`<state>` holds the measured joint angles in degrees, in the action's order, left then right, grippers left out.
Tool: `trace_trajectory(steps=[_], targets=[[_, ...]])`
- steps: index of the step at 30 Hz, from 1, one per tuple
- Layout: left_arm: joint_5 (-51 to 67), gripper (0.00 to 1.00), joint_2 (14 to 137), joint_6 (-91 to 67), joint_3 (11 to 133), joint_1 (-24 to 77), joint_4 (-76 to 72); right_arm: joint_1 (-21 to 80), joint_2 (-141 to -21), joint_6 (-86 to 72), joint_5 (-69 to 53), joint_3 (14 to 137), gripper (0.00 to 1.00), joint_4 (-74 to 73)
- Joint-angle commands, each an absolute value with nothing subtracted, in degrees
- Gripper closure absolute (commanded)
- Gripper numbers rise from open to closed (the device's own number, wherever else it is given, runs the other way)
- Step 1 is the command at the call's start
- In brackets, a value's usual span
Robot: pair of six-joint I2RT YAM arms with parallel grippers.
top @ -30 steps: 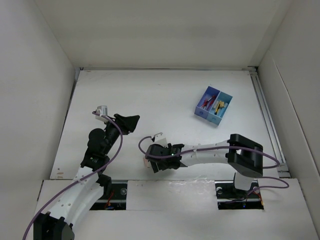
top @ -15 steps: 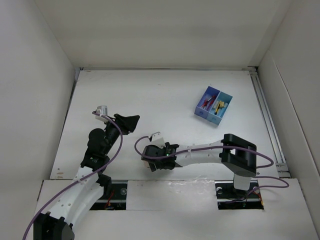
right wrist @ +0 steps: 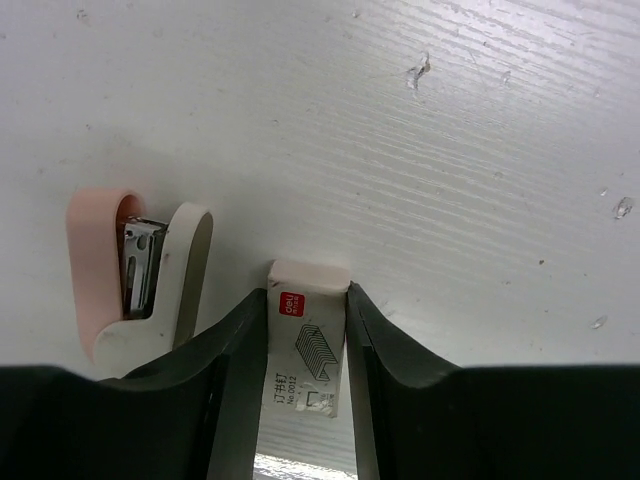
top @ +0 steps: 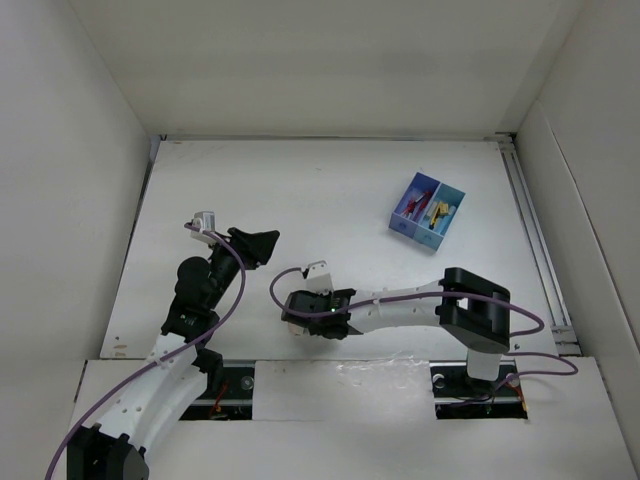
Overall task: Sort the stationery into containers
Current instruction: Pick up the stationery from the center of the board, then place the stationery in the storage box.
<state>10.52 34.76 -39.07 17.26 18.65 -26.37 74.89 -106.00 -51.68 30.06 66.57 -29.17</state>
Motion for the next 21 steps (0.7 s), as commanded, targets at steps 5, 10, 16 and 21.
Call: trace_trajectory(steps=[5,10,16,21], targets=[[11.43,0.46,34.45,-39.29,16.79,18.81,-29.18,74.79,-103.89,-54.4,33.66,66.45,0.87,-31.55],[11.43,0.46,33.93,-39.29,16.79,18.81,-29.18,74.79,-100.55,-55.63,34.19,65.92,0.91,-32.17],[11.43,0.46,33.93,-39.29,16.79,18.81,-29.18,74.27,-96.16,-56.16,36.56,65.39,0.93,-34.88],[11.95,0.46,34.45,-39.29,16.79,18.81,-29.18,68.22,-90.98,-56.78,41.39,65.39,0.93,-37.79]])
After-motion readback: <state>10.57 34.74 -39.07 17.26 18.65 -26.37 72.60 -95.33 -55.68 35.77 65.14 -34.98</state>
